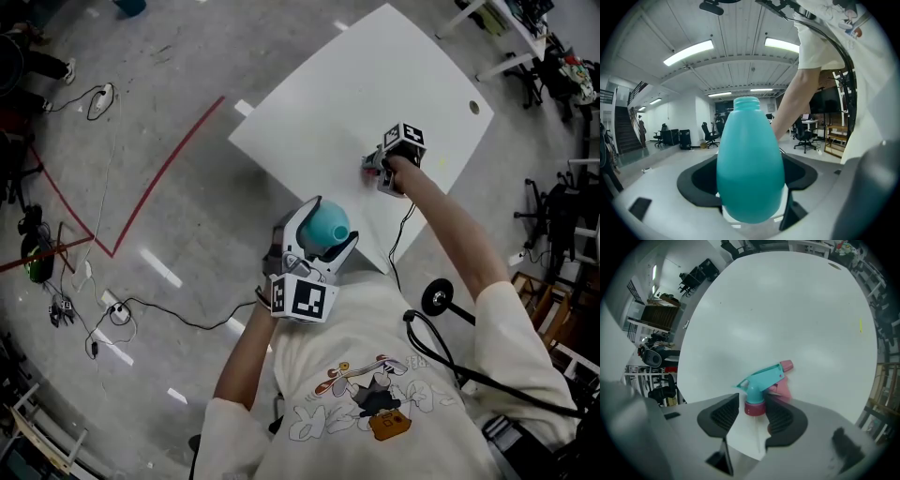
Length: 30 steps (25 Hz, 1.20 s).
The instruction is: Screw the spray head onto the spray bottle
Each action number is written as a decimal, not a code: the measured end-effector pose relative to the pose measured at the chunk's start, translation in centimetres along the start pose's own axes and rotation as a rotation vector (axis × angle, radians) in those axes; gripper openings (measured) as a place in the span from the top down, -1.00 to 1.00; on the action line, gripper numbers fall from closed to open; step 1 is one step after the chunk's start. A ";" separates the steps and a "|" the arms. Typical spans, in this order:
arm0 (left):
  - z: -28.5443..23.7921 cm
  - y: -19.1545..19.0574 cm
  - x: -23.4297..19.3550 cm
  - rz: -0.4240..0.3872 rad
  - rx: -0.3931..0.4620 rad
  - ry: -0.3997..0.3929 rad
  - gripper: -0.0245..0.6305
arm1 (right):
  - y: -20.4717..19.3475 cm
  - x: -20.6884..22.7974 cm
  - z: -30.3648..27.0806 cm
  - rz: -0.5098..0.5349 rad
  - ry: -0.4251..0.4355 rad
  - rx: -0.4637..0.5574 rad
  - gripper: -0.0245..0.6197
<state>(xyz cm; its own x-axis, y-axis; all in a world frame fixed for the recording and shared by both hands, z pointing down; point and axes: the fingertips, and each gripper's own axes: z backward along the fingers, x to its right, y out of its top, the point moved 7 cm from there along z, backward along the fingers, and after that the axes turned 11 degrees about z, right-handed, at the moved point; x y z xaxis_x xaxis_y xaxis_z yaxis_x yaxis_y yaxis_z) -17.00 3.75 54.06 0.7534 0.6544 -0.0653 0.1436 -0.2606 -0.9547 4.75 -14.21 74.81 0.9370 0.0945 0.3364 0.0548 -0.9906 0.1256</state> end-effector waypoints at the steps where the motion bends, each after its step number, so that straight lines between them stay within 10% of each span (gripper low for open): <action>1: 0.1 0.1 0.0 -0.004 -0.002 0.000 -0.29 | -0.1 0.0 -0.1 0.004 -0.014 -0.009 0.40; 11: 0.3 0.5 -0.3 -0.003 -0.031 -0.018 -0.29 | -0.8 -0.4 0.2 0.061 -0.032 0.008 0.51; 30: -9.0 7.7 3.5 0.088 -0.336 -0.405 -0.29 | -5.0 -10.5 36.1 0.775 0.608 0.773 0.52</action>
<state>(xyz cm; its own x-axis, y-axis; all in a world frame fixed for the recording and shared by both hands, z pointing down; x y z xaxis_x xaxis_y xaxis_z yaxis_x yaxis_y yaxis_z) -7.54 -2.37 49.04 0.4731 0.8242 -0.3113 0.3385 -0.4963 -0.7995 7.09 -13.88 36.93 0.5136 -0.7121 0.4787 -0.0583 -0.5856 -0.8085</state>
